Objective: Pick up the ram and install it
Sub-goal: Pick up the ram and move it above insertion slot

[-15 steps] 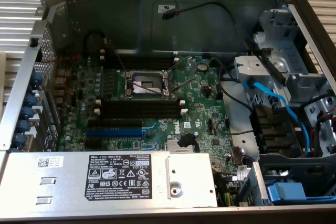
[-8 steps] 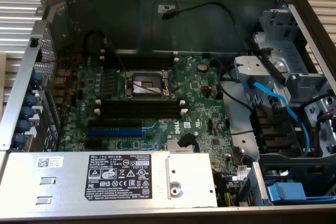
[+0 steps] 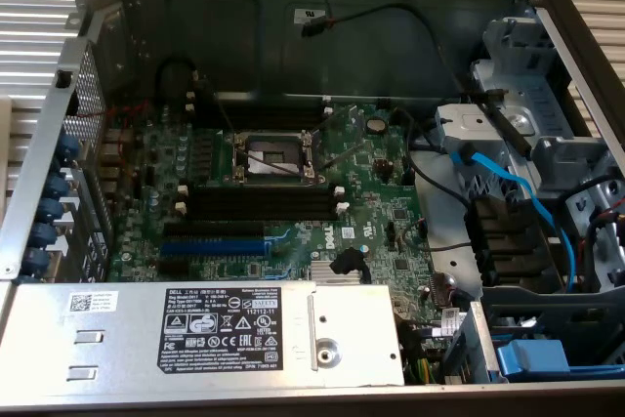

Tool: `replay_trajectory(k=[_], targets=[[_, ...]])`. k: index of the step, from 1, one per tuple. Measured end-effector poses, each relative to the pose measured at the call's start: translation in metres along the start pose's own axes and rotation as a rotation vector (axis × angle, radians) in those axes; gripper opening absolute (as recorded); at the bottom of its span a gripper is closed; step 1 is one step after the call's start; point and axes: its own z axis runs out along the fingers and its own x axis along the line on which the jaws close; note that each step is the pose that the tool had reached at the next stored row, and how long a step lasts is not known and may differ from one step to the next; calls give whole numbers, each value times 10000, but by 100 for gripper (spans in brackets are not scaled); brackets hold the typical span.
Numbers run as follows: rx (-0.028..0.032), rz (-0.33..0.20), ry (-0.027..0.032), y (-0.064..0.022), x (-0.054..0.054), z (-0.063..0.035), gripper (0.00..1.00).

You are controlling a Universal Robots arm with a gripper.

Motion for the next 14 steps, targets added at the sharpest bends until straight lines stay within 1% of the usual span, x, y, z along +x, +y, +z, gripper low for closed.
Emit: replay_trajectory(k=[14], targets=[[0,0,1,-1,0,0,12]])
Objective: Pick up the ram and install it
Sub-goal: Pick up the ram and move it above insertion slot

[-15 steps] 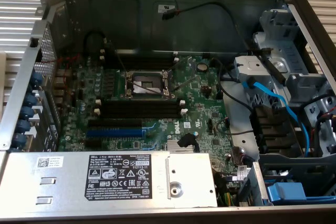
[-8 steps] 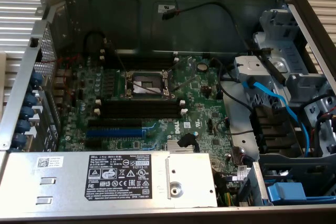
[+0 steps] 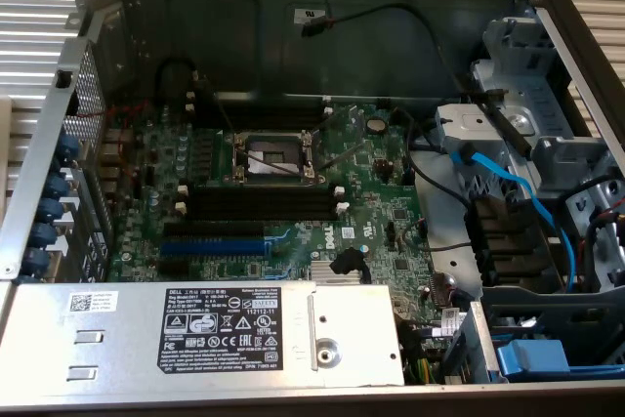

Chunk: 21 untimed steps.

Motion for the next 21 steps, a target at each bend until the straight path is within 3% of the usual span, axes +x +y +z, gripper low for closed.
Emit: replay_trajectory(k=[4,15,21], targets=[[-37,1,-8,10,-3,-73,12],[-62,0,-14,67,-21,-570,12],[-63,1,-14,52,-20,-847,12]])
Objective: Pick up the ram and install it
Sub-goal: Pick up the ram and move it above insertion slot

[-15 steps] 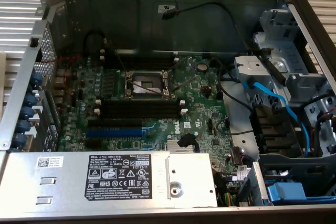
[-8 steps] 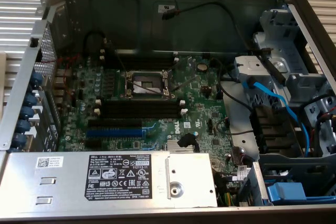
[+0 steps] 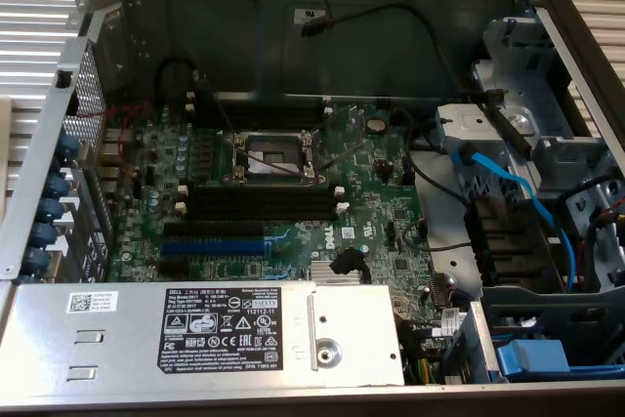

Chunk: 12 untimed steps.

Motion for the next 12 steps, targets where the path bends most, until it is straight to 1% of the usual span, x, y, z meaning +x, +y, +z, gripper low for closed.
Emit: replay_trajectory(k=[6,8,12], targets=[[-1,1,5,-22,1,-273,12],[4,1,5,-49,7,-317,12],[11,-2,-9,-115,24,-352,12]])
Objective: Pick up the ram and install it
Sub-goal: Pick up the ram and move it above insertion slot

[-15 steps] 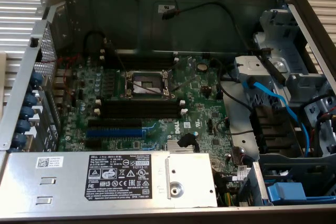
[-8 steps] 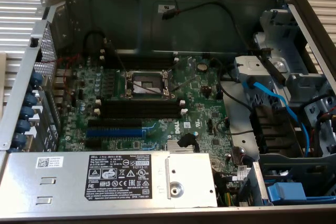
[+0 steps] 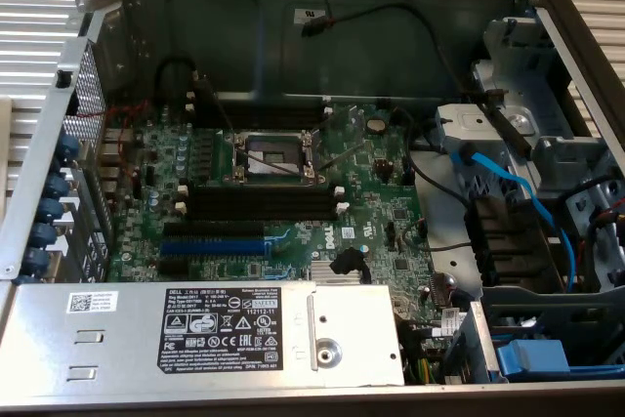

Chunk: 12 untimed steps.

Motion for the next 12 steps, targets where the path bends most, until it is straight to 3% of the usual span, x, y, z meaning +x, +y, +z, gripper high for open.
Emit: replay_trajectory(k=[8,11,12], targets=[[-1,1,4,-154,38,-73,12],[-57,34,214,-181,36,-88,12],[-64,38,243,-181,36,-88,12]])
